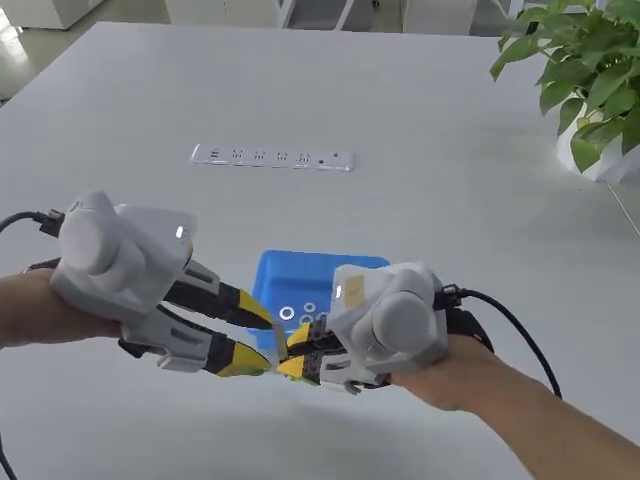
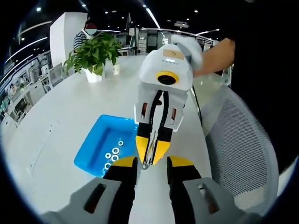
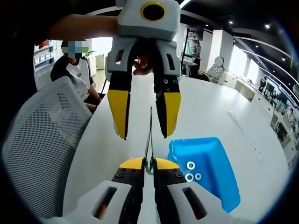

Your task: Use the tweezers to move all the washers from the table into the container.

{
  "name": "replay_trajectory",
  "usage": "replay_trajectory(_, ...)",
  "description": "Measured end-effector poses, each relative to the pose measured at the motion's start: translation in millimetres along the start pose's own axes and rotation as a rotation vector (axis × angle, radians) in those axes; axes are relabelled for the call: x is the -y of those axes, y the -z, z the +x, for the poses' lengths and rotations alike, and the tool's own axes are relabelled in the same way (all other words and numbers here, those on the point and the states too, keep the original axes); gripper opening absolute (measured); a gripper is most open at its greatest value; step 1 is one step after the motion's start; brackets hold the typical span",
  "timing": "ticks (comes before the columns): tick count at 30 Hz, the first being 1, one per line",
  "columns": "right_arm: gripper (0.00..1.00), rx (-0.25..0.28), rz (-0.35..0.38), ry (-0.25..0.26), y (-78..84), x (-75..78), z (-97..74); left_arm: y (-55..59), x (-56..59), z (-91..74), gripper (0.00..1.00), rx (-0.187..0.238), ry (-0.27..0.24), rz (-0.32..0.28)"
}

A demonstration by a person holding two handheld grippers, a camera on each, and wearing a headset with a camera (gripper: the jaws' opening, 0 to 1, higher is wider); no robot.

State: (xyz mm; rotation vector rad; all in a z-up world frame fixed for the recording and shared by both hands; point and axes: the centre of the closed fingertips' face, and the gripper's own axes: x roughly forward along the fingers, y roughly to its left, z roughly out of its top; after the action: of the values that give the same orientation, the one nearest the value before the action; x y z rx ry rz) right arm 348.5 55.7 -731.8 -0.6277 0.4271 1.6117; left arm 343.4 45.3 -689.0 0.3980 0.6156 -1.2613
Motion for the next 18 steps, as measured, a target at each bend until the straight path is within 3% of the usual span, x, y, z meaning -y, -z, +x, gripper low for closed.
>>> replay_trajectory(8, 0.07, -0.014, -0.018, -0.022, -9.3, -0.3, -11.0, 1.3, -1.3, -11.8, 0.49, 0.056, -0.052, -0.062)
replay_trajectory(18, 0.07, -0.001, -0.029, -0.003, -25.7, 16.7, -31.7, 4.6, -3.2, -27.1, 0.69, 0.115, -0.123, -0.137)
